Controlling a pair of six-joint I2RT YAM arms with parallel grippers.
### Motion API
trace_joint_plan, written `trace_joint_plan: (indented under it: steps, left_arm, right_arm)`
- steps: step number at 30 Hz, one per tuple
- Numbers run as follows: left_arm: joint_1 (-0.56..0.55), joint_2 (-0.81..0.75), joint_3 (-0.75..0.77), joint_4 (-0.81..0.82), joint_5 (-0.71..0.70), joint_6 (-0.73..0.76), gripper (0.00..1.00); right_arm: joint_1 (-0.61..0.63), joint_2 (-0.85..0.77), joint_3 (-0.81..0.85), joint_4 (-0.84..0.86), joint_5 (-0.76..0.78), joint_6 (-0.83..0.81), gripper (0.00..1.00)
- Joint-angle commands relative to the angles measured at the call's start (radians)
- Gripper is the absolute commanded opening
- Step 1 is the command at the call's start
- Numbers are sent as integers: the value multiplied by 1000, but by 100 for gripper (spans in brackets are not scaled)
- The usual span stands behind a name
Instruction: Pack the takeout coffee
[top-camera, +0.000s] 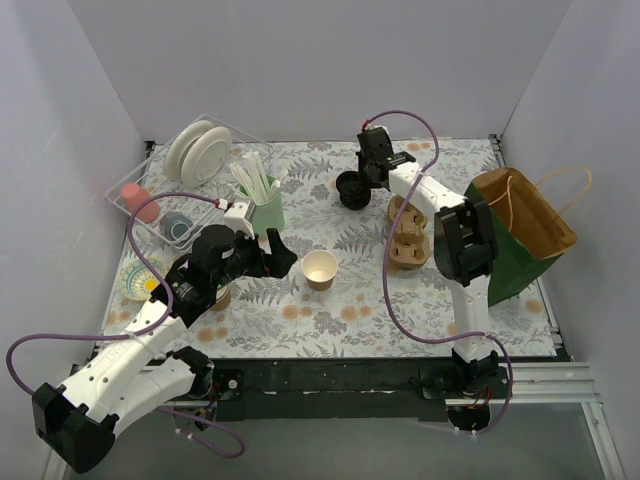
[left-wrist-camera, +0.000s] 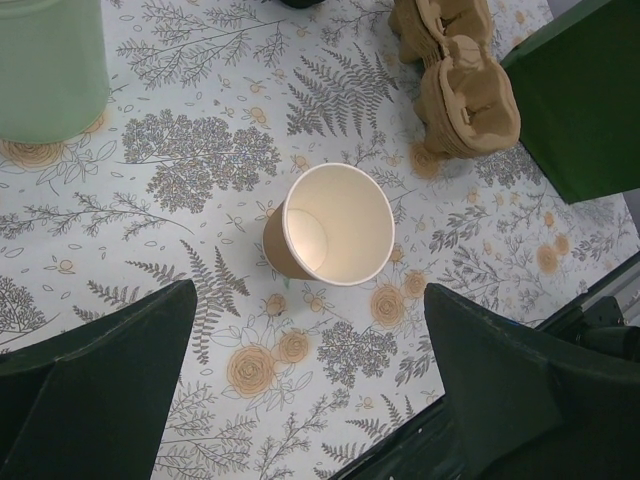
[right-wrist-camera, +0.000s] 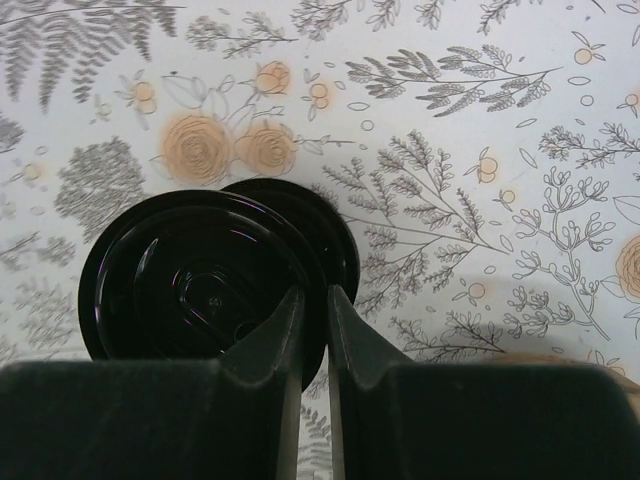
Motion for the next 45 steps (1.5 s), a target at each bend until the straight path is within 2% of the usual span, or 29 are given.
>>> trace_joint_plan:
  steps: [1,6,10,12,14,15,17,18,19,20,22,27,35,41,45]
  left_arm:
    - [4,-25,-4,21,64,5,97]
    - [4,-71,29,47,149,-18,98]
    - [4,-100,74,82,232,-9,97]
    - [4,-102,92,98,258,-15,95]
    - [4,-90,114,122,297,-42,93]
    - [4,-70,121,131,303,-61,89]
    - [4,-44,149,150,337,-142,84]
    - [4,-15,160,160,358,-179,79]
    - [4,-2,167,188,379,-215,75]
    - [4,8,174,203,416,-307,73]
    - [4,16,158,295,456,-392,66]
    - [2,-8,43,579,521,-668,60]
    - [-15,34,20,685,512,-730,54]
    - [-90,84,26,792,496,-739,54]
    - [-151,113,58,774,450,-687,52]
  right_arm:
    - [-5,-197,-64,38,-179,-36,16]
    - [-9,-455,-274,141,-466,-10,15]
    - [-14,-648,-464,305,-771,117,16]
    - [-12,-747,-570,398,-832,186,16]
    - [-11,-841,-667,538,-950,329,15]
    - [-11,-871,-767,716,-982,392,15]
    - [-11,-940,-846,892,-1077,517,15]
    - [-9,-958,-916,1035,-1097,550,16]
    - [-9,-975,-938,1102,-1123,571,16]
    - [-9,-1001,-961,1155,-1136,604,16]
    - [-6,-1024,-1007,1300,-1168,630,17]
    - [8,-1084,-1054,1420,-1171,659,17]
    - [46,-1075,-1093,1620,-1114,751,17]
    - [75,-1066,-1109,1654,-1071,753,17]
    - [84,-1071,-1112,1657,-1053,750,17]
